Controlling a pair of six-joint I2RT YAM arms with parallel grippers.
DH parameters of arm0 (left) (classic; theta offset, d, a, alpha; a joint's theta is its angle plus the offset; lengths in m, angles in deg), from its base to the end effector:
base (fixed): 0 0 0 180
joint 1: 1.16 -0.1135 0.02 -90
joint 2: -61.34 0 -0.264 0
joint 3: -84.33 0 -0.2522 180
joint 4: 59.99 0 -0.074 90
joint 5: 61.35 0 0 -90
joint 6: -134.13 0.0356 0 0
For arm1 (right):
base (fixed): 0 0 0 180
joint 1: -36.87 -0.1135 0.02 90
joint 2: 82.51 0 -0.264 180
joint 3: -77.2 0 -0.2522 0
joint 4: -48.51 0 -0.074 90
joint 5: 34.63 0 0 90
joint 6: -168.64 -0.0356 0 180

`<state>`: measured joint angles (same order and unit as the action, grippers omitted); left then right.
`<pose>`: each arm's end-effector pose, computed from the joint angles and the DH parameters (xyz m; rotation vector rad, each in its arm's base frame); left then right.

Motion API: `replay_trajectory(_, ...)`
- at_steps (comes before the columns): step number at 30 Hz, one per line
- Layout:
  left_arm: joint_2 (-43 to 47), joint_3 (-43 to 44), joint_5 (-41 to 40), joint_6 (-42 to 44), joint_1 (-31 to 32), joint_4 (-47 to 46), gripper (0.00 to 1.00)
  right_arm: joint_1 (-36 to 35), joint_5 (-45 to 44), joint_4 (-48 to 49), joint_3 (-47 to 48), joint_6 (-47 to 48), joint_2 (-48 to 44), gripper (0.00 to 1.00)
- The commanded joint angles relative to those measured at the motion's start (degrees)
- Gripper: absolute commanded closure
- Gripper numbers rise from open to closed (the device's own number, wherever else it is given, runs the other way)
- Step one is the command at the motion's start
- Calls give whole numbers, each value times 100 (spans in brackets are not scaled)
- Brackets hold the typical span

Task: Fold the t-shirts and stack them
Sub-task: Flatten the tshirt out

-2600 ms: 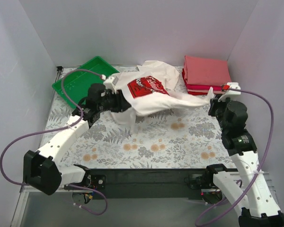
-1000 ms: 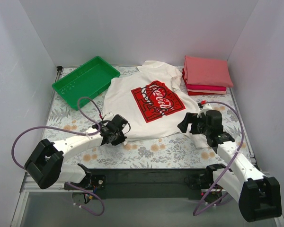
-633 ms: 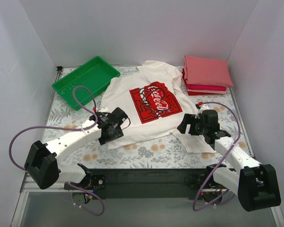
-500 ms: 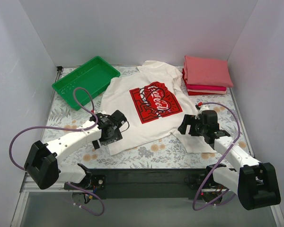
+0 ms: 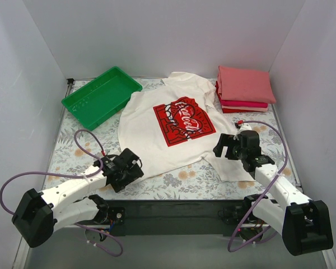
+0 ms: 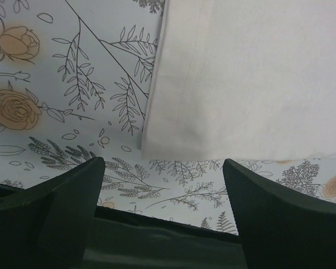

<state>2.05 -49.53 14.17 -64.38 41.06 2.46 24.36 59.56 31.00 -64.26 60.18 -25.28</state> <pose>0.1228 -0.0994 0.1780 -1.5819 2.3396 -0.2545 0.1990 0.0468 0.1900 0.0743 2.2258 0.3801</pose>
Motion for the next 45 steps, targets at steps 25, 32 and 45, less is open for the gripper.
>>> replay_trajectory(25,-268,-119,-414,-346,-20,-343,100,-23,-549,-73,89,-141,-300,2)
replay_trajectory(32,224,14,-1681,-365,-836,-193,100,-23,-831,-179,98,-281,-388,2)
replay_trajectory(45,796,-109,-1401,-101,-2191,-1342,100,-14,-849,-398,115,-448,-555,2)
